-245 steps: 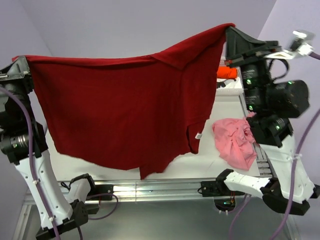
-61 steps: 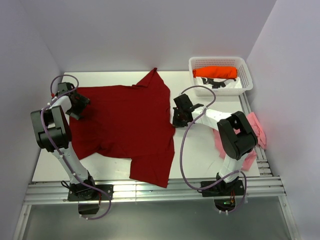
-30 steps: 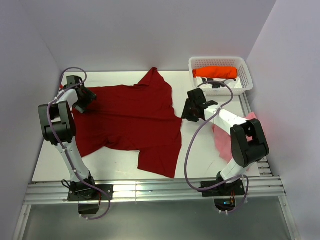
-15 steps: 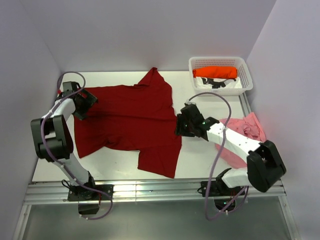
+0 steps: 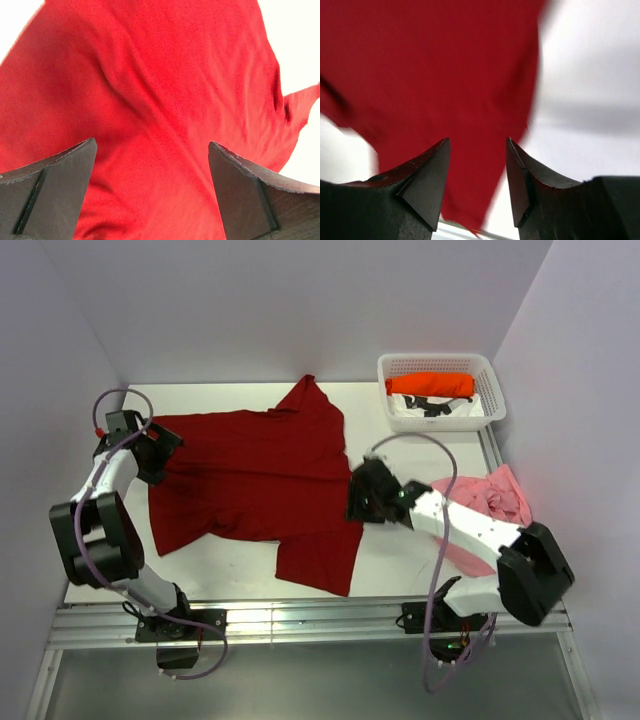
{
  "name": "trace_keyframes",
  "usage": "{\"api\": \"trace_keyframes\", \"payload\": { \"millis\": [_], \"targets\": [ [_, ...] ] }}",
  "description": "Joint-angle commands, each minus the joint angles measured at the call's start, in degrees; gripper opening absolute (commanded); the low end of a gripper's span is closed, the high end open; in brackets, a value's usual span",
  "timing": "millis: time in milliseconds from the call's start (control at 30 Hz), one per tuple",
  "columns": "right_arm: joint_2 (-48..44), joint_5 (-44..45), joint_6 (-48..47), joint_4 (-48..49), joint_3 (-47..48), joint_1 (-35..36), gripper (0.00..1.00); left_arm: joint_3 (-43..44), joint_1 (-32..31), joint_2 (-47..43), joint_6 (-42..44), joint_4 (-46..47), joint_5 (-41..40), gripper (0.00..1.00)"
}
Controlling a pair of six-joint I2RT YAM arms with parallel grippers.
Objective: Roll the t-shirts
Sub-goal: Flatten the tshirt
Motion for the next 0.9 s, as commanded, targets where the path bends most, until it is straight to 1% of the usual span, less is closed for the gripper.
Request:
{"api": "trace_keyframes", "payload": {
  "millis": [0, 33, 67, 100, 133, 167, 200, 233, 300, 333, 500, 600, 667, 700, 733, 767, 800, 833, 867],
  "targets": [
    [6.93, 0.43, -2.43, 3.54, 13.79, -4.93, 0.55, 6.13, 2.65, 5.37, -4.32, 4.3, 2.31, 1.0],
    [9.23, 0.08, -2.7, 3.28, 20.61, -5.72, 0.55, 10.32, 3.01, 9.48, -4.85, 3.87, 2.31, 1.0],
    [11.69, -0.09, -2.88, 3.02, 24.16, -7.04, 0.54, 12.97, 3.18, 11.69, -5.38, 3.17, 1.87, 0.99],
    [17.11, 0.25, -3.14, 2.84, 27.5, -7.49, 0.54, 18.39, 3.18, 14.06, -6.08, 2.47, 1.96, 0.99],
    [19.51, 0.17, -3.32, 2.84, 33.62, -8.01, 0.54, 21.32, 3.27, 18.7, -6.35, 0.55, 2.13, 1.0],
    [21.8, -0.01, -3.4, 2.75, 36.47, -8.37, 0.53, 24.04, 3.36, 20.92, -6.61, -0.34, 1.87, 0.99],
    [24.43, -0.62, -3.06, 2.14, 39.11, -9.33, 0.53, 28.6, 3.36, 23.03, -7.14, -1.22, 1.43, 0.98],
    [28.2, -1.32, -2.88, 1.79, 43.48, -9.77, 0.52, 30.47, 3.45, 26.45, -7.4, -1.67, 2.04, 0.98],
    [31.22, -3.25, -2.53, 1.17, 47.46, -10.91, 0.52, 34.33, 3.8, 29.46, -8.45, -2.29, 3.27, 0.97],
    [31.84, -3.7, -2.53, 1.17, 48.0, -11.0, 0.52, 35.22, 4.23, 31.56, -8.9, -2.11, 3.8, 0.97],
    [32.28, -4.14, -4.28, 3.27, 47.48, -11.18, 0.51, 41.81, 5.99, 37.28, -10.92, -1.14, 3.71, 0.91],
    [31.67, -4.32, -5.25, 3.19, 46.35, -11.36, 0.5, 41.04, 6.26, 38.87, -10.66, 1.83, 8.45, 0.84],
    [29.31, -6.68, -5.34, 3.54, 43.1, -11.36, 0.5, 38.85, 5.65, 36.34, -10.05, 1.67, 7.94, 0.84],
    [28.16, -6.78, -4.9, 4.58, 39.17, -11.36, 0.5, 34.49, 5.38, 34.41, -9.78, 2.8, 7.59, 0.85],
    [26.76, -6.78, -4.72, 5.03, 37.13, -11.36, 0.5, 31.75, 4.95, 29.69, -9.61, 3.77, 7.32, 0.86],
    [25.35, -6.69, -4.81, 5.47, 35.02, -11.36, 0.51, 29.02, 4.59, 27.04, -8.82, 4.48, 6.62, 0.87],
    [22.64, -6.17, -4.99, 5.39, 31.26, -11.36, 0.51, 24.21, 4.16, 24.31, -8.29, 4.74, 6.18, 0.89],
    [21.31, -5.47, -5.16, 5.04, 29.4, -11.27, 0.52, 21.98, 3.28, 19.06, -7.76, 3.96, 5.39, 0.9],
    [19.99, -4.67, -5.34, 4.86, 27.38, -11.27, 0.53, 19.87, 2.66, 16.4, -6.37, 3.35, 4.6, 0.91]
  ]
}}
